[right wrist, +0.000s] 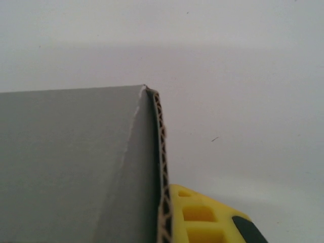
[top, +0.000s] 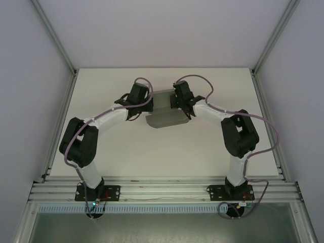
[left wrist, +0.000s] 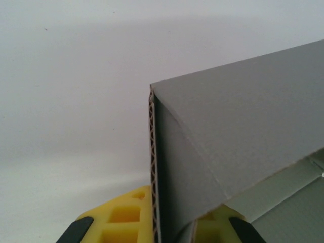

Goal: Assemble paper box

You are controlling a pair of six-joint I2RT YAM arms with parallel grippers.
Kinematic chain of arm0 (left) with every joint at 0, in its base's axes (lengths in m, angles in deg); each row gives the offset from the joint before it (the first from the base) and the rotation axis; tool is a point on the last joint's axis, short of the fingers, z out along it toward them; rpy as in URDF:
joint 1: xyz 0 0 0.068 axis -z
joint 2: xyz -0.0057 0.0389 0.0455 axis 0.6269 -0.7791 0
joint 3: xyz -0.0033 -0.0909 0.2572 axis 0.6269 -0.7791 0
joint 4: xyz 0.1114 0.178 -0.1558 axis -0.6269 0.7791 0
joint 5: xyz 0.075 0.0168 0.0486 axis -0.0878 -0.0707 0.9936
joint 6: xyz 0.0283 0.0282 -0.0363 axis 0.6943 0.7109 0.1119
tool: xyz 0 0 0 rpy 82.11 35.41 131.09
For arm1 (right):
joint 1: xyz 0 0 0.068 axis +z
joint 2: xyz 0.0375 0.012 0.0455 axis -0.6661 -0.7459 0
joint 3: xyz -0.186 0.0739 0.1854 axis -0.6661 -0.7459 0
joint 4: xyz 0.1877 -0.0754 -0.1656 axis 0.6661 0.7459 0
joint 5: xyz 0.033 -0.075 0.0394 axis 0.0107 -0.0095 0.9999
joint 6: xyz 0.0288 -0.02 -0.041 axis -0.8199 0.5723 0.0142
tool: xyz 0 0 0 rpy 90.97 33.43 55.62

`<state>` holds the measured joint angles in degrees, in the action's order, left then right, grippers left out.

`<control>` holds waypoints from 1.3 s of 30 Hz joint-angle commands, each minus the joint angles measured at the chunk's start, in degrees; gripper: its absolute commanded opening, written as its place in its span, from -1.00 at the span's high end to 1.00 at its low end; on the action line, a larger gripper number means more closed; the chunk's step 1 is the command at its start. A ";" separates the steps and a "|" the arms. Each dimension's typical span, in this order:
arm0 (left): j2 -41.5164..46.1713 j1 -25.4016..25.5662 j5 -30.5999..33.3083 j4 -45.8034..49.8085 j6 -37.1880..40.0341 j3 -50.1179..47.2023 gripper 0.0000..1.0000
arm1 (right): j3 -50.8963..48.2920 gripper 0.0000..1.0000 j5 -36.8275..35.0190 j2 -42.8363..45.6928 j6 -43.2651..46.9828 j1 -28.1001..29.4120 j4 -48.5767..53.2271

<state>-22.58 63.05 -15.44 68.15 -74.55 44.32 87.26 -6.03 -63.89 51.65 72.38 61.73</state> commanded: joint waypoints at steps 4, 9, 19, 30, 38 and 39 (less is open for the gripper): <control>2.07 1.32 2.34 0.09 -1.81 2.26 1.00 | 3.53 0.98 -27.73 -2.45 -3.15 -0.88 9.77; 1.76 1.63 7.19 3.58 -4.97 3.51 1.00 | 10.45 0.98 -49.56 -9.11 -8.43 -1.04 21.80; -1.66 1.53 4.04 1.10 -3.52 4.58 1.00 | -0.19 0.62 -29.09 -1.95 -1.05 -1.48 -1.42; -2.49 1.52 -0.11 -1.86 1.79 4.06 1.00 | -16.18 -0.86 26.24 14.04 4.99 -2.55 -27.01; -1.71 0.32 -4.94 1.04 10.56 5.11 1.00 | -20.48 -1.00 14.73 25.34 -0.61 -2.53 -23.48; -1.62 -0.16 -7.51 1.97 13.75 5.43 1.00 | -20.95 -1.00 10.80 26.88 -1.74 -2.60 -22.04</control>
<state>-25.51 63.81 -17.60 68.26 -68.60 48.39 67.59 12.48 -41.03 52.85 69.88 38.61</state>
